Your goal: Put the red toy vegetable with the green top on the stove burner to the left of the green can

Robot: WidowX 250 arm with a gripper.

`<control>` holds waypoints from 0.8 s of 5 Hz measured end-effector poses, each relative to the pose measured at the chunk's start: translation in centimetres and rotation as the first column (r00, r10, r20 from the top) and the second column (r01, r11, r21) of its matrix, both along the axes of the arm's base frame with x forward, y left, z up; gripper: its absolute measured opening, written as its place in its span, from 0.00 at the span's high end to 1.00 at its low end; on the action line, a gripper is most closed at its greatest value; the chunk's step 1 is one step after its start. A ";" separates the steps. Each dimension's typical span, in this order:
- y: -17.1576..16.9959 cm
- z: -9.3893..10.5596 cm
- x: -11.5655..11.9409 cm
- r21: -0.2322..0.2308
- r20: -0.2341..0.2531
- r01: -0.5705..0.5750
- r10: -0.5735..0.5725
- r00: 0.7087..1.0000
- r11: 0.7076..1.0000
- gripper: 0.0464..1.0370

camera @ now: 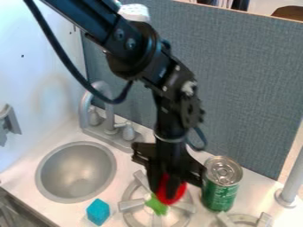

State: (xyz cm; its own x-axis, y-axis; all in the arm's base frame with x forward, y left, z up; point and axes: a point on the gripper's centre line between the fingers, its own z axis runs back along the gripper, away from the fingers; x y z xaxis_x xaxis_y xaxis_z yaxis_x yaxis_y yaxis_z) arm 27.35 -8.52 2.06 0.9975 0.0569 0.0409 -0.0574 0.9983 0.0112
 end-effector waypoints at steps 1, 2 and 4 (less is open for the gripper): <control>2.2 -1.6 1.6 0.009 -0.004 -0.053 0.053 0.999 0.999 0.72; 3.7 -3.5 3.1 -0.004 -0.017 -0.104 0.104 0.994 0.995 0.72; 3.8 -7.0 4.4 -0.016 -0.104 -0.116 0.114 0.988 0.993 0.72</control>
